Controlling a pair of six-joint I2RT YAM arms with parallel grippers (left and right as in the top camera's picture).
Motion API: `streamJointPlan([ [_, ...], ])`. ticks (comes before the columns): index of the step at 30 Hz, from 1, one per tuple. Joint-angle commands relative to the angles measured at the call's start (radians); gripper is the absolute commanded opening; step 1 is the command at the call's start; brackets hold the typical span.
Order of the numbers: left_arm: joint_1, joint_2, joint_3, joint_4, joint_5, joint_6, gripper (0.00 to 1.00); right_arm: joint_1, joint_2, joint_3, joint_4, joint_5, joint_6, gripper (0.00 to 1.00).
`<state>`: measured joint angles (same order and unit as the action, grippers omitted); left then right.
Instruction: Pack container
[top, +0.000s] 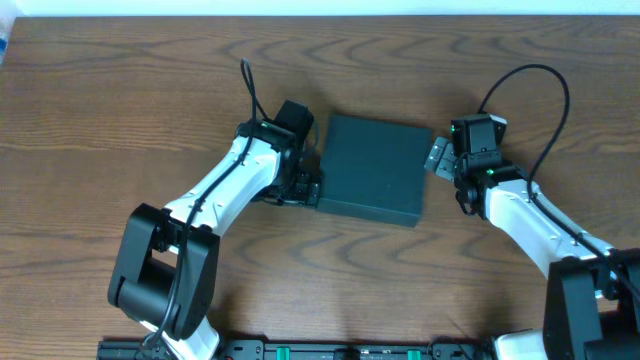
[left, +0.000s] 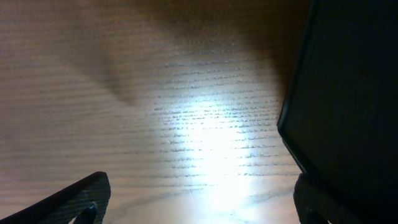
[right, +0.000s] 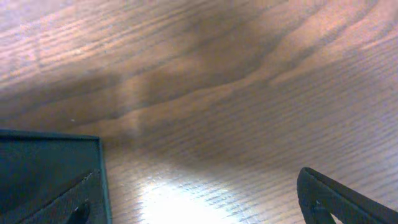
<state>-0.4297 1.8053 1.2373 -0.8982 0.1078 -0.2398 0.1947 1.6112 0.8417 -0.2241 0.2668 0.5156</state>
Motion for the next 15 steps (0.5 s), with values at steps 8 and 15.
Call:
streamJointPlan([
  [8,-0.085,-0.002,0.014,-0.005,0.019,-0.056,0.95,0.000,0.007,-0.002,0.037,-0.055,0.000,0.99],
  [15,-0.097,-0.002,0.014,-0.009,-0.046,-0.064,0.95,0.000,0.007,-0.002,0.032,-0.055,0.000,0.99],
])
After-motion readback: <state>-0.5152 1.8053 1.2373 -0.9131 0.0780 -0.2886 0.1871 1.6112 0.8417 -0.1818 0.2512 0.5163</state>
